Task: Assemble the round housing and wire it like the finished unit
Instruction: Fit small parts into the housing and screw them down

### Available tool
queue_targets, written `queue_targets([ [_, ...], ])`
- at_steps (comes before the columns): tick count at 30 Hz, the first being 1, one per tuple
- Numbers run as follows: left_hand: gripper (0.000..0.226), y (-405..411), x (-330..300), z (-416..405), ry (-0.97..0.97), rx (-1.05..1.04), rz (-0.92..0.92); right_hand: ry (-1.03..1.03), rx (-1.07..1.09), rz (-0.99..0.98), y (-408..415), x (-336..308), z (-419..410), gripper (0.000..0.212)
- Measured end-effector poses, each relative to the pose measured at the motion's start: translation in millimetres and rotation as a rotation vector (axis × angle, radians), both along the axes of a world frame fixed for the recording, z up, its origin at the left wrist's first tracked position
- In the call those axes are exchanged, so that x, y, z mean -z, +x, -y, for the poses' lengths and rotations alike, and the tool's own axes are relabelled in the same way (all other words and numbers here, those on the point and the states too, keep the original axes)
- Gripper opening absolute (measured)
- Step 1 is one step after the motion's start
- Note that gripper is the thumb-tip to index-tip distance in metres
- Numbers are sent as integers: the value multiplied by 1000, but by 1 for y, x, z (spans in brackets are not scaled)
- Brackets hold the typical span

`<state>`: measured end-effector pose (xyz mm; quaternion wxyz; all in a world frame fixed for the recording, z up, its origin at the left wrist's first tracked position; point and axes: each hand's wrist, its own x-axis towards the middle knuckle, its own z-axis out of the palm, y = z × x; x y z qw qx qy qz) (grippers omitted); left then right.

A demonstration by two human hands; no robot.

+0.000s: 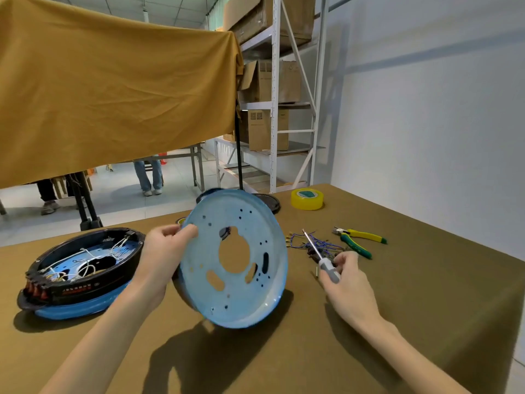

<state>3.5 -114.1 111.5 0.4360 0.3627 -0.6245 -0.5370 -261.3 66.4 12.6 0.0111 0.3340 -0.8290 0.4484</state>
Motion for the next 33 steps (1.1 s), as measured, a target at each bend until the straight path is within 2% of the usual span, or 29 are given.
queue_targets([
  [2, 48, -8, -8, -6, -166, -66, -5, 132, 22, -121, 4, 10, -1, 33],
  [4, 65, -17, -5, -14, -414, -75, 64, 209, 17, -174, 7, 16, 1, 34],
  [7, 87, -27, 17, -18, -827, 2, 290, 284, -22, -188, 10, 20, 3, 34],
  [9, 94, -30, 36, -19, -1031, 12, 464, 318, -38, -208, 11, 21, 2, 34],
  [12, 95, -31, 58, -22, -1160, 41, 556, 332, -65, -199, 10, 21, 3, 26],
  [15, 95, -32, 70, -26, -1254, 87, 558, 228, -71, -62, 3, 18, 7, 16],
  [17, 92, -33, 76, -30, -1346, 129, 558, 138, 11, -37, -4, 15, 7, 12],
  [19, 92, -34, 82, -33, -1441, 162, 595, 223, 103, -97, -15, 14, 6, 20],
  [21, 92, -34, 91, -36, -1488, 199, 632, 346, 119, -94, -27, 11, 7, 35],
  [24, 88, -32, 104, -37, -1490, 236, 653, 467, 58, 3, -44, 5, 12, 42],
  [28, 64, -29, 106, -38, -1365, 261, 593, 505, 20, 23, -58, 0, 19, 32],
  [33, 34, -32, 104, -43, -1262, 222, 504, 439, 39, -47, -62, 1, 19, 14],
])
